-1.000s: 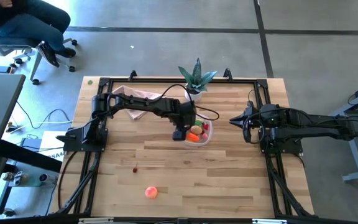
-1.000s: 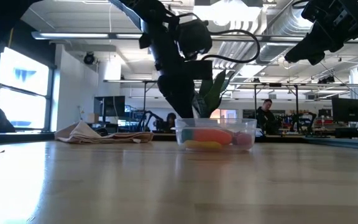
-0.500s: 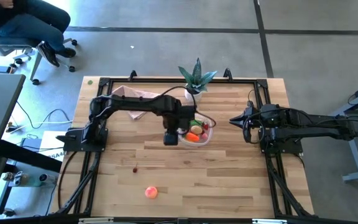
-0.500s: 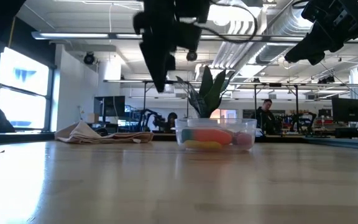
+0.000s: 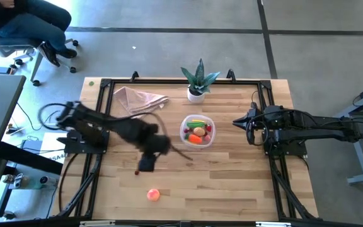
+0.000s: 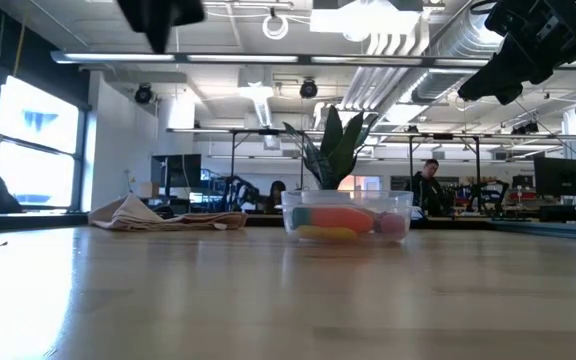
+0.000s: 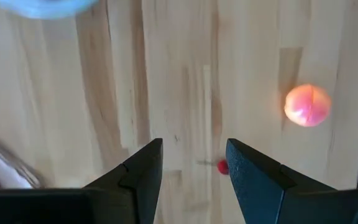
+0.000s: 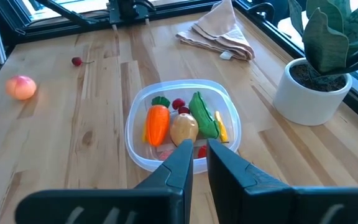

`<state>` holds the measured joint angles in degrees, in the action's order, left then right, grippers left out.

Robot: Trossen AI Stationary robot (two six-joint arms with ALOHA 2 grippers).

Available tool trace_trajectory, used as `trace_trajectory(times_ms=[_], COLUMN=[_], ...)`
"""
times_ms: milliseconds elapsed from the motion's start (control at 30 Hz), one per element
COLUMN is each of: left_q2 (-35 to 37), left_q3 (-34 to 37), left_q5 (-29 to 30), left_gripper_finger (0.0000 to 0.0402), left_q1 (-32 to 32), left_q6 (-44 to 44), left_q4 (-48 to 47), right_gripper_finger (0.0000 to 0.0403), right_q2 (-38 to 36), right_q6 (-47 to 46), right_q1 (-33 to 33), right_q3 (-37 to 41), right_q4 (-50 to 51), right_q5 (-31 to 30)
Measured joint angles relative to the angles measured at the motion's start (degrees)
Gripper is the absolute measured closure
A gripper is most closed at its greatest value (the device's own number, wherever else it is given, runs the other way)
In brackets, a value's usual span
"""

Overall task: Pick and placing Produce into tupperware
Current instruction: Put the cherry into the transparent bin

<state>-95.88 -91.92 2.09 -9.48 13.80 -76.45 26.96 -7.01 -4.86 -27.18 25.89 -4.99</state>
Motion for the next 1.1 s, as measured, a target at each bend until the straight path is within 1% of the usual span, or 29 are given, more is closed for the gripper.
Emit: trace_trajectory(times_ms=[167,233,367,500,600,733,933,1100], left_q2=[11.5,15.5,20.8,22.3,22.3,22.3,22.3,22.3], left_q3=[15.6,22.0,32.2,38.9,42.3,45.2,47.0,47.1], left_q5=[3.1,3.6,1.1,-2.6,-6.7,-7.8,-7.1,-7.0], left_gripper_finger=[0.0234,0.0234,0.0233,0.0233,0.0234,0.0234,0.0234,0.0234], left_q1=[-4.5,-5.9,-7.9,-8.2,-8.1,-8.2,-8.2,-8.2], left_q6=[13.8,19.1,29.7,43.9,52.4,61.8,70.0,71.7], left_q4=[6.2,11.2,17.7,17.6,17.5,18.4,20.3,24.5], right_gripper_finger=[0.0367,0.0367,0.0367,0.0367,0.0367,0.0367,0.0367,0.0367], right_q2=[0.0,0.0,0.0,0.0,0.0,0.0,0.0,0.0], right_q6=[0.0,0.0,0.0,0.0,0.0,0.0,0.0,0.0], right_q1=[0.0,0.0,0.0,0.0,0.0,0.0,0.0,0.0], right_q3=[0.0,0.0,0.0,0.0,0.0,0.0,0.0,0.0], right_q4=[0.0,0.0,0.0,0.0,0.0,0.0,0.0,0.0], right_q5=[0.0,0.0,0.0,0.0,0.0,0.0,0.0,0.0])
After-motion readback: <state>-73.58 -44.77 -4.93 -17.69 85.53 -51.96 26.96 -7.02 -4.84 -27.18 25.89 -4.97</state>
